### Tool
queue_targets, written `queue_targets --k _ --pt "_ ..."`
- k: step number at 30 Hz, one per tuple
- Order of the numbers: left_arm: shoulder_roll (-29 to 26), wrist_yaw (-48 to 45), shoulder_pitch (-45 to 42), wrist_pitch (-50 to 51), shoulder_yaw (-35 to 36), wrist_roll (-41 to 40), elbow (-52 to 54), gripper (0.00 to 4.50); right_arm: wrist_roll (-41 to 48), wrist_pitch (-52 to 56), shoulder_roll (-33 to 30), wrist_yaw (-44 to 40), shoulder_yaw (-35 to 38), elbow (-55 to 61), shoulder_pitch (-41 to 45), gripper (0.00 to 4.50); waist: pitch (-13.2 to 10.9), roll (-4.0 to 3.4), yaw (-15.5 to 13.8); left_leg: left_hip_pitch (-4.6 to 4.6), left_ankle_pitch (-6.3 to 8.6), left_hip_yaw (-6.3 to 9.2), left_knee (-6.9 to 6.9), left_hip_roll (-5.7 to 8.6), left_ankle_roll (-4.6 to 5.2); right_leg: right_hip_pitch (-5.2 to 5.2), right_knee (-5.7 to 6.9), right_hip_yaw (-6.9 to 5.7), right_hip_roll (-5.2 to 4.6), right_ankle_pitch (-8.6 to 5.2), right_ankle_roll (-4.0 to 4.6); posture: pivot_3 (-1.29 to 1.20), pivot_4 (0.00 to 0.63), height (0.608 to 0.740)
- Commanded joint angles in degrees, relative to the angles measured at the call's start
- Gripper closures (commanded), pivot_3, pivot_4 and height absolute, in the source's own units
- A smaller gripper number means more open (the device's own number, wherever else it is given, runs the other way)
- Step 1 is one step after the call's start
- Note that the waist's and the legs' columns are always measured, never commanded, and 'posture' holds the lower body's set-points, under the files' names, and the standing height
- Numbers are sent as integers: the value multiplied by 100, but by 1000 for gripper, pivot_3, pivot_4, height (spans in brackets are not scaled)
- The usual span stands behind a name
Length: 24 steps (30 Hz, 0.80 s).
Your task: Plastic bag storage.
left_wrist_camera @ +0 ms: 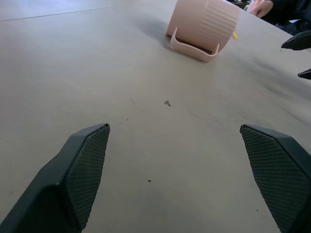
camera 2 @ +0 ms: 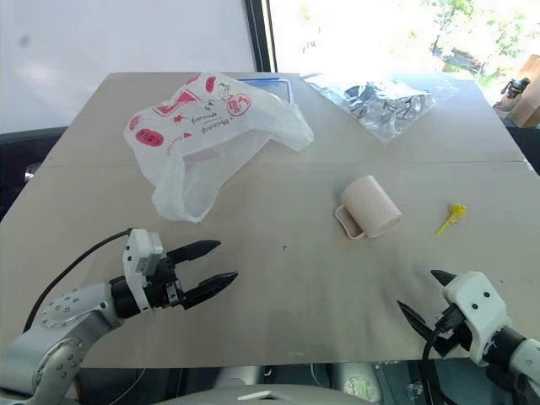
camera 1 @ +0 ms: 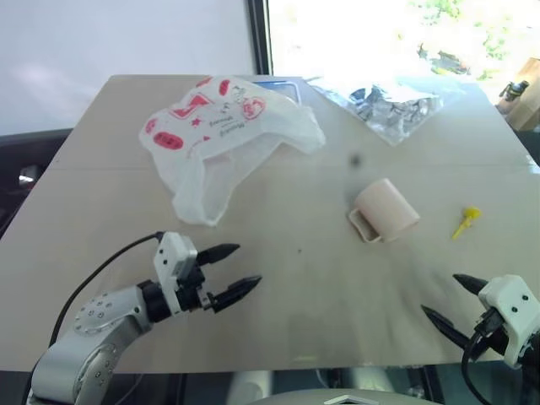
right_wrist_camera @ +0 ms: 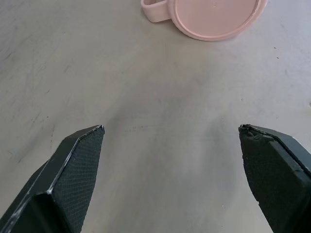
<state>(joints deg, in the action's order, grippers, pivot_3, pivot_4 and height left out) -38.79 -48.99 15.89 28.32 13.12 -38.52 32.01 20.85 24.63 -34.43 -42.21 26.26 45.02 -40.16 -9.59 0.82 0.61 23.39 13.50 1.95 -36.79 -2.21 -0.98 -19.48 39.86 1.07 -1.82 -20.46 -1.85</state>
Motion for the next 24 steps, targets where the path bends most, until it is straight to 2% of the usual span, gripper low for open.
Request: queue_targets --k 1,4,8,13,16,18,21,24 --pt "-8 14 -175 -52 39 -109 183 0 -6 -159 65 81 -1 153 92 20 0 0 0 0 0 0 0 0 0 0 0 0 0 0 0 0 150 740" --pt "70 289 -583 137 -119 -192 336 0 104 -75 151 311 -250 426 439 20 0 0 -2 0 0 4 0 0 0 0 2 -5 1 0 0 0 150 740" --pt "159 679 -1035 345 -212 -271 518 0 441 -503 327 171 -187 741 609 20 4 -8 -4 1 0 2 -1 2 0 1 3 -2 0 1 -1 0 150 740" --pt "489 1799 -1481 303 -245 292 906 0 1135 -902 535 64 -104 1102 674 20 4 -8 -2 9 0 4 -1 2 -1 -2 -1 -5 0 1 -1 0 150 740" --pt "419 2883 -1690 554 -266 1399 1118 0 1528 -975 385 -234 -31 1164 553 20 5 -6 -1 10 0 4 -3 5 -1 -1 -1 -5 0 1 -2 0 150 740" --pt "275 3036 -1707 263 -264 1981 1146 0 1616 -1017 310 -355 18 1131 449 20 5 -6 0 6 0 3 -3 6 0 -1 2 -3 0 1 -2 0 150 740" --pt "155 3166 -1607 184 -171 2426 1213 0 1503 -1190 246 -561 43 984 262 20 5 -6 -2 5 0 3 -3 5 0 -1 2 -4 3 1 -2 0 150 740" --pt "75 3571 -1860 654 -316 2975 1039 0 1335 -1409 260 -689 30 779 200 20 5 -5 -9 5 0 3 -3 4 0 -1 1 -4 0 1 -2 0 150 740"
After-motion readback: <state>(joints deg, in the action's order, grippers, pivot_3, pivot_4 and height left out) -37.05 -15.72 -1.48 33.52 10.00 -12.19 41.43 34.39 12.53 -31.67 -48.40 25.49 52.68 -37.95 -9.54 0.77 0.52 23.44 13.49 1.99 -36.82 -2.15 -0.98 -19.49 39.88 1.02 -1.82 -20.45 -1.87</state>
